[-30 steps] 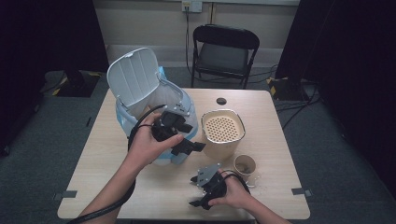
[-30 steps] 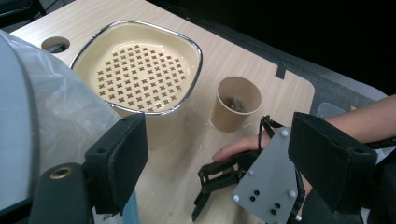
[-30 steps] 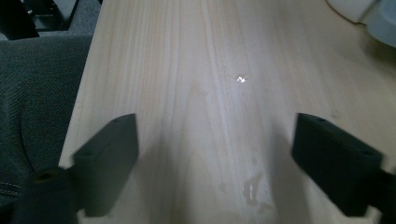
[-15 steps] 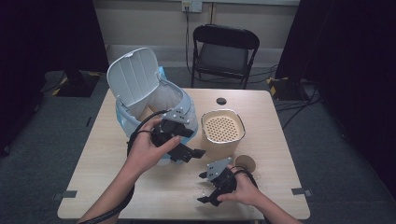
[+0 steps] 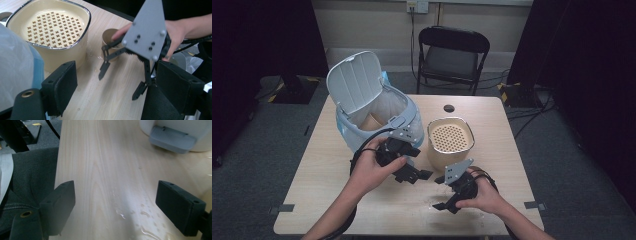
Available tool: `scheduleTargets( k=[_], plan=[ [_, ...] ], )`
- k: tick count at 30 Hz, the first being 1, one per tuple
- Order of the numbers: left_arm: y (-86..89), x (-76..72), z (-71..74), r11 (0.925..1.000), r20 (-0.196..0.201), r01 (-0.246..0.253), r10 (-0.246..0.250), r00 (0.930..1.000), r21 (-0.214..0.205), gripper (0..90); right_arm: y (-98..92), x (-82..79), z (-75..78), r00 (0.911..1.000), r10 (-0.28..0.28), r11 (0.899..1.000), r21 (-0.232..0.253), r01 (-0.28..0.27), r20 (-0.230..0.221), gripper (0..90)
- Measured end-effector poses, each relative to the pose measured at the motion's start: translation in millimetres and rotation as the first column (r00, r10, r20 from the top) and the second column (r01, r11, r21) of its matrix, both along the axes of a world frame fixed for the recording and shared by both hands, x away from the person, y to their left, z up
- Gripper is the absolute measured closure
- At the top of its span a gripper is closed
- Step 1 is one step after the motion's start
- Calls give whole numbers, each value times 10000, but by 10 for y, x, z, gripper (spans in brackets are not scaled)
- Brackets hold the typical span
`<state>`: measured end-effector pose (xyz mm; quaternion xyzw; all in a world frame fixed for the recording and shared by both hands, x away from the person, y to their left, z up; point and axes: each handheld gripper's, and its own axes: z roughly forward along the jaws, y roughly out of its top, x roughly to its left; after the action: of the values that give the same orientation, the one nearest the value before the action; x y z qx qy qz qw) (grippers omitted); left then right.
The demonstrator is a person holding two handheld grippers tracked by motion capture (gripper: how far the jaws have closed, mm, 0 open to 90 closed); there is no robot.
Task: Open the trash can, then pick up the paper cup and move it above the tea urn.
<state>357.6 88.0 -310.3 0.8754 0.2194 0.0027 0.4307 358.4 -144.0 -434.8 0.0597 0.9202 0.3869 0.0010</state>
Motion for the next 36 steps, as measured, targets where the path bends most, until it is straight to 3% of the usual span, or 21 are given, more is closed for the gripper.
scheduleTargets(
  k=[8, 12, 17, 19, 21, 24, 32, 36],
  plan=[
    [-22, -32, -91, 9999, -238, 71, -73, 9997, -84, 173, -162, 81, 224, 9996, -256, 9996, -77, 256, 105, 156],
    [-27, -37, -156, 9998, -329, 164, -161, 9993, 84, 173, -230, 101, 300, 9991, -331, 9993, -159, 335, 256, 157],
    [-69, -46, -271, 9997, -415, 249, -249, 9988, -16, 174, -326, 125, 345, 9982, -504, 9987, -89, 507, 313, 157],
    [-72, -43, -299, 9994, -471, 333, -326, 9984, 124, 173, -358, 137, 362, 9974, -604, 9981, -114, 609, 401, 157],
    [-77, -46, -334, 9997, -501, 251, -252, 9984, -28, 173, -388, 156, 377, 9966, -706, 9975, -55, 709, 416, 156],
    [-66, -46, -362, 9994, -541, 298, -288, 9981, 173, 173, -432, 173, 405, 9957, -853, 9963, 67, 851, 354, 156],
    [-92, -71, -506, 9996, -611, 281, -287, 9977, -104, 173, -562, 220, 404, 9932, -1090, 9940, -47, 1092, 398, 153],
    [-110, -76, -600, 9993, -716, 367, -358, 9968, 106, 173, -642, 234, 401, 9912, -1270, 9919, -20, 1272, 378, 154]
  ],
)
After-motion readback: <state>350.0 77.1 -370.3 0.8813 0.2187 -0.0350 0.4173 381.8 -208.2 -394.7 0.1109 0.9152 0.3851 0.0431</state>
